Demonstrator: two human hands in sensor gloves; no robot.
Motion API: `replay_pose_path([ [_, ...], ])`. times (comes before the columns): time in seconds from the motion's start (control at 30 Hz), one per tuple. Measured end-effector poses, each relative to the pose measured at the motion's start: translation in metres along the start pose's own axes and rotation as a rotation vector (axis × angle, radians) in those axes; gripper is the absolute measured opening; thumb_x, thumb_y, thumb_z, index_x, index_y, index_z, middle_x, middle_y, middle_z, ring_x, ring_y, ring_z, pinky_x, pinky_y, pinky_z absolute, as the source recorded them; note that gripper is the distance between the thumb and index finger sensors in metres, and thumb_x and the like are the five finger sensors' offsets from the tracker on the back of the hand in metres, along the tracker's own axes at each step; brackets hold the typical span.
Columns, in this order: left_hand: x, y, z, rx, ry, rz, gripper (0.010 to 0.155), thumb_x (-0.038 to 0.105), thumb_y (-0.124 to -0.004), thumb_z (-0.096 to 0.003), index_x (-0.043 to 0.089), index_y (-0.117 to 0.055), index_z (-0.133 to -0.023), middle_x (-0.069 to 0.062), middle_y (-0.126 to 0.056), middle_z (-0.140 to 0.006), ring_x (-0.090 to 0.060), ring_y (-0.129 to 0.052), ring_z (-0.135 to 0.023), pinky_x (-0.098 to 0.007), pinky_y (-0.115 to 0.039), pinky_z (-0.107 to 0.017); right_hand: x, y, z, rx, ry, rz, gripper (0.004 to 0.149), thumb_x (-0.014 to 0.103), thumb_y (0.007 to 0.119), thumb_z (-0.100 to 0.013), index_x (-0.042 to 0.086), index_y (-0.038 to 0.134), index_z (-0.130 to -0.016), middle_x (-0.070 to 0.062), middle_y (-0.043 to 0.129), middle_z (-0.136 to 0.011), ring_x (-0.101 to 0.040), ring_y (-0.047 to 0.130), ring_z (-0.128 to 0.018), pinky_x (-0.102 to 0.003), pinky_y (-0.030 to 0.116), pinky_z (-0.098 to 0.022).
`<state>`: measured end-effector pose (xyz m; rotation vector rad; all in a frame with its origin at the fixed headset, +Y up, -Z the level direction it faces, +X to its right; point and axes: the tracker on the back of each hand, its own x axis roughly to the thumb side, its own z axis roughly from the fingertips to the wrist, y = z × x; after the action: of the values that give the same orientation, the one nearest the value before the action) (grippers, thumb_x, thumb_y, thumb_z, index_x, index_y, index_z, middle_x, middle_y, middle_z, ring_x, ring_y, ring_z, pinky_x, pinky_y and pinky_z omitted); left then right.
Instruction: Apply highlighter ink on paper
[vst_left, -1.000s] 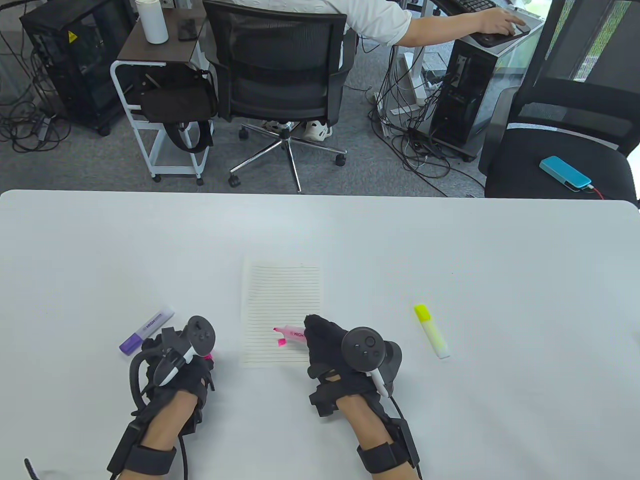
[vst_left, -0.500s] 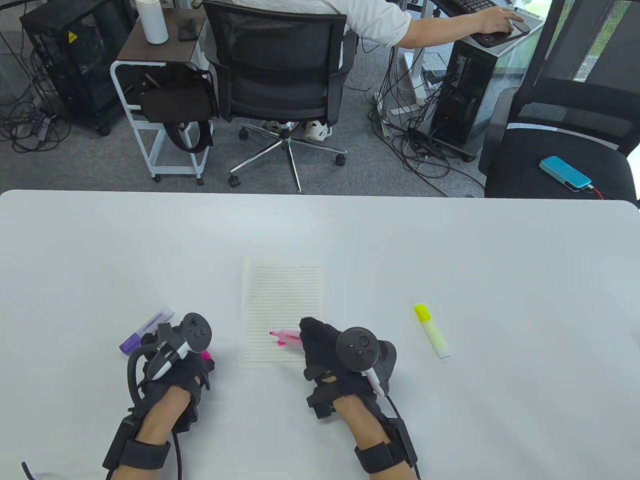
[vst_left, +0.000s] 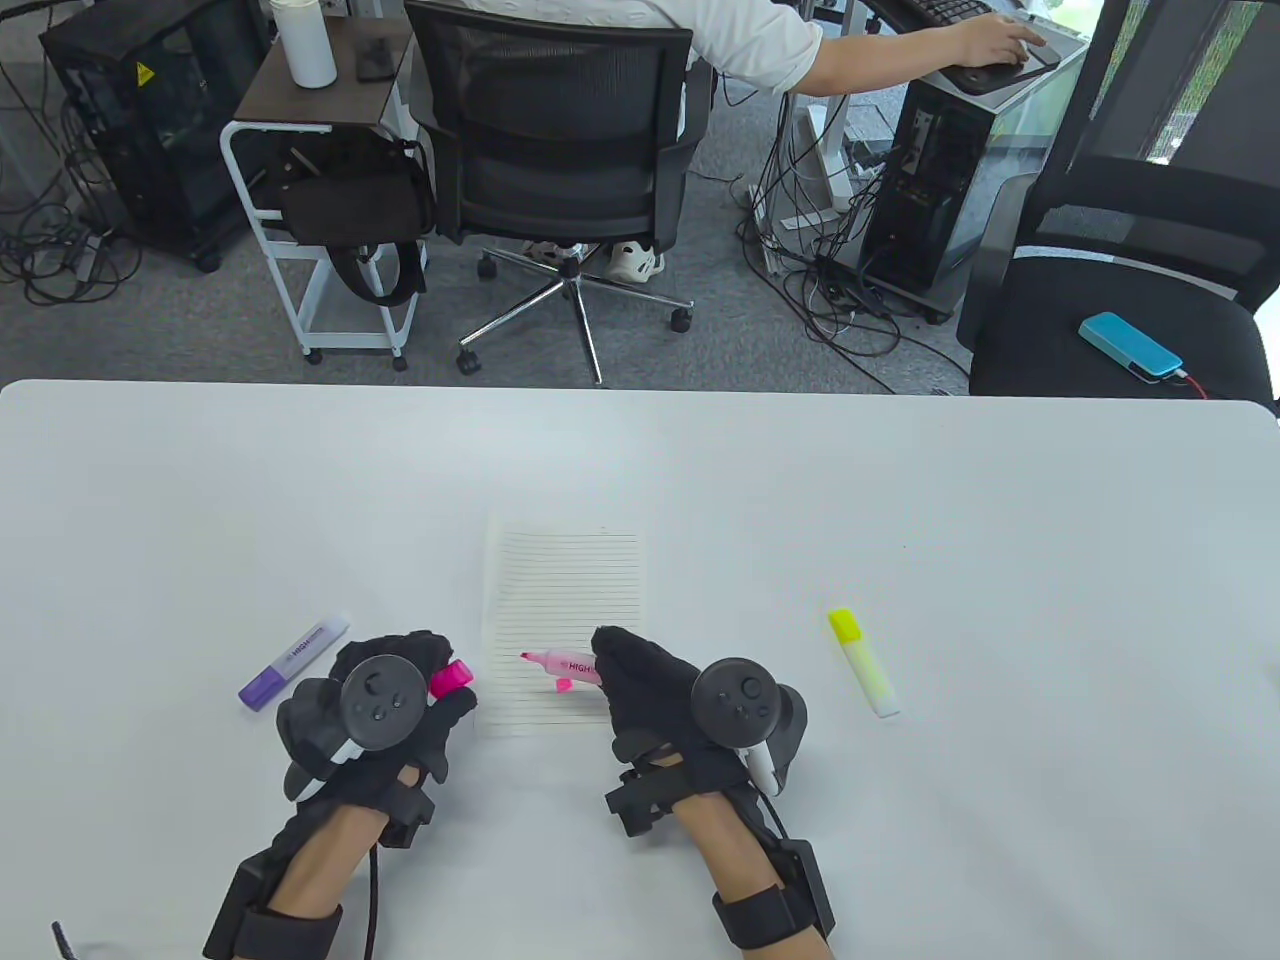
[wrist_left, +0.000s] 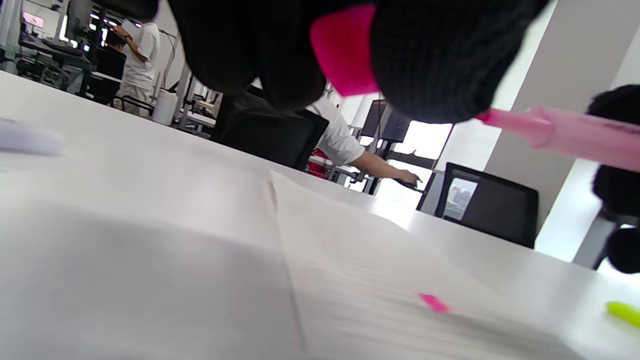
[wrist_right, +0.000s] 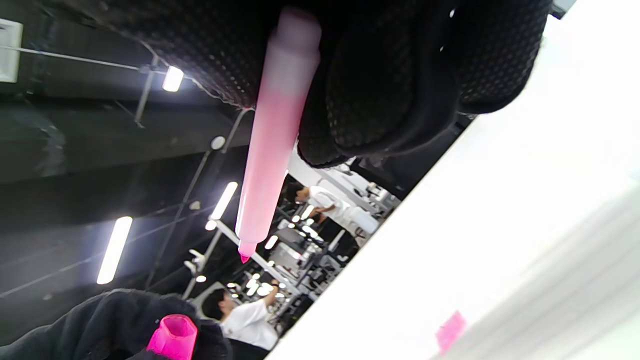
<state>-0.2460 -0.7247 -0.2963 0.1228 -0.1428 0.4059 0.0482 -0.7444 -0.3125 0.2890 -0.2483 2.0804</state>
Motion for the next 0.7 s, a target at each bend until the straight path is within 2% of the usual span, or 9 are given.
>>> replay_pose_path([
  [0.1,-0.0010,0.0009,-0.0003,0.018,-0.055,0.111,0.062,0.047,-0.092,-0.0359,0.024,-0.070,-0.089,0.001,-0.093,-0.081,-0.026,-0.096,-0.078,-0.062,-0.067,-0.068,0.0037,-0.0013,0.0010,-0.004,-0.026,-0.043,0.038,0.034,0.082,-0.050,0.021,0.087,-0.085,-0.013,0.098,-0.069,-0.033,0.098,-0.043,-0.059,0.076,-0.054],
  [0.2,-0.0010,0.0018,-0.0009,0.032,-0.115,0.197,0.062,0.046,-0.094,-0.0352,0.025,-0.070,-0.089,0.002,-0.093,-0.079,-0.025,-0.096,-0.076,-0.062,-0.067,-0.068,0.0064,-0.0015,0.0021,0.008,-0.045,-0.065,0.038,0.034,0.082,-0.050,0.022,0.086,-0.085,-0.013,0.098,-0.070,-0.033,0.098,-0.044,-0.058,0.076,-0.055],
  [0.4,0.0014,-0.0021,-0.0011,0.024,-0.164,0.215,0.063,0.045,-0.093,-0.0352,0.025,-0.069,-0.089,0.002,-0.092,-0.081,-0.026,-0.094,-0.077,-0.062,-0.065,-0.068,0.0084,-0.0031,0.0026,0.021,-0.076,-0.071,0.038,0.035,0.082,-0.050,0.022,0.086,-0.086,-0.012,0.097,-0.071,-0.033,0.098,-0.045,-0.058,0.076,-0.056],
  [0.7,0.0034,-0.0055,-0.0014,0.004,-0.157,0.202,0.063,0.045,-0.093,-0.0357,0.024,-0.068,-0.090,0.002,-0.091,-0.082,-0.026,-0.093,-0.079,-0.063,-0.064,-0.069,0.0077,-0.0021,0.0023,0.060,-0.107,-0.049,0.038,0.035,0.082,-0.049,0.022,0.087,-0.085,-0.012,0.098,-0.070,-0.033,0.097,-0.045,-0.059,0.075,-0.056],
])
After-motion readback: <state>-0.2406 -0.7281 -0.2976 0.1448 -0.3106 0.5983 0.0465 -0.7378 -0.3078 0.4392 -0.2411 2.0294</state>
